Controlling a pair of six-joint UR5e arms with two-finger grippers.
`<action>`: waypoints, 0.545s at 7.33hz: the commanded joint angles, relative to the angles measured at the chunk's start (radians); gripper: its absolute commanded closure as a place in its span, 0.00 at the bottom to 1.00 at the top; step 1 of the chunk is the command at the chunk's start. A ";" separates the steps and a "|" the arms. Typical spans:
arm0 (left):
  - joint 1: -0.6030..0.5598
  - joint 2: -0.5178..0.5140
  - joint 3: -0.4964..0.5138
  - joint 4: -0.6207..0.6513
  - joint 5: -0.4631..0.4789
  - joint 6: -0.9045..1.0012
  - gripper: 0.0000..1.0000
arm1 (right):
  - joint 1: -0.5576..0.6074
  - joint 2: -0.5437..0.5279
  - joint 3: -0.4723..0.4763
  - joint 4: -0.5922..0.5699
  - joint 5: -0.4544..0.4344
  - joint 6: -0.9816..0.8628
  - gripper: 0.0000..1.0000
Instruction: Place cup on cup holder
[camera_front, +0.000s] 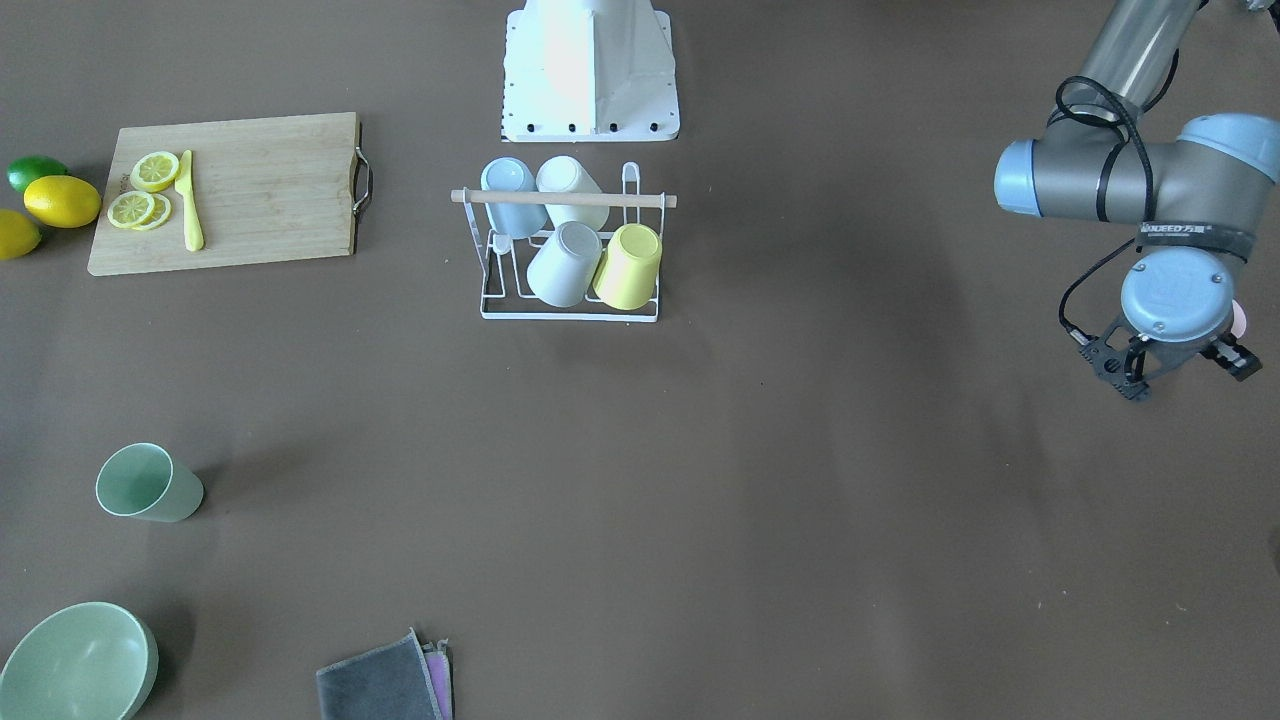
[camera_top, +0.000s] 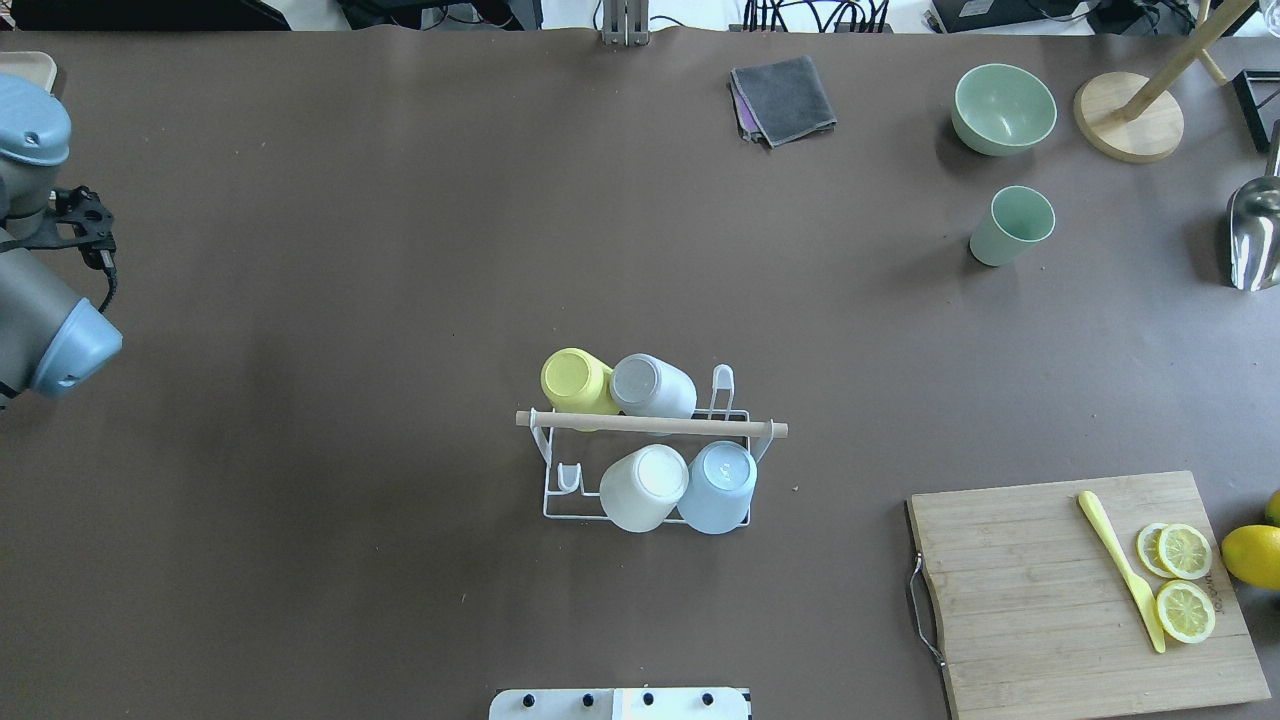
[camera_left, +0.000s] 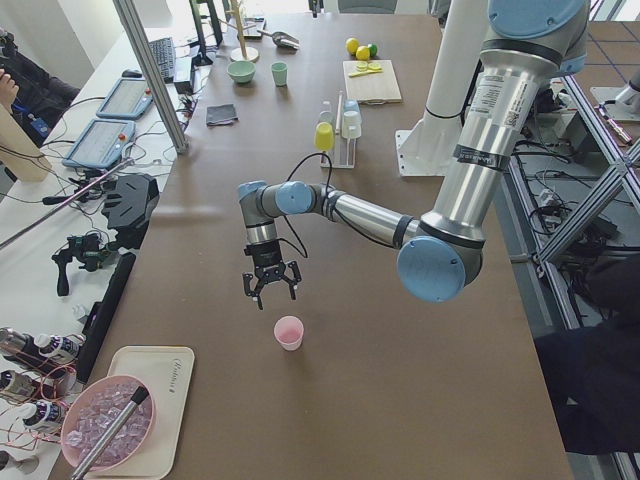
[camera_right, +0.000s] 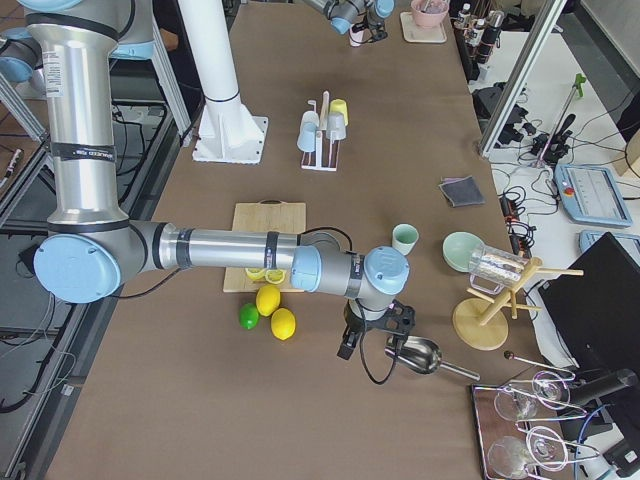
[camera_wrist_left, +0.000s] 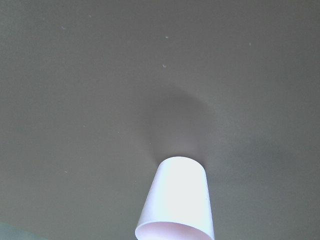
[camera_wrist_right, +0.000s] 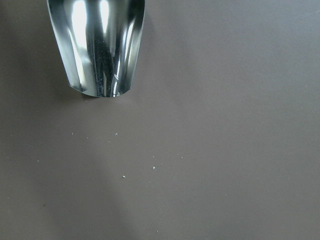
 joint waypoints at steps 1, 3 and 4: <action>0.082 -0.014 0.065 0.004 0.054 0.034 0.03 | 0.000 0.000 0.001 0.000 0.000 -0.001 0.00; 0.126 -0.015 0.101 0.007 0.090 0.047 0.03 | 0.000 0.011 0.006 0.003 -0.005 -0.010 0.00; 0.137 -0.012 0.105 0.029 0.101 0.047 0.03 | 0.000 0.014 0.013 0.008 -0.005 -0.010 0.00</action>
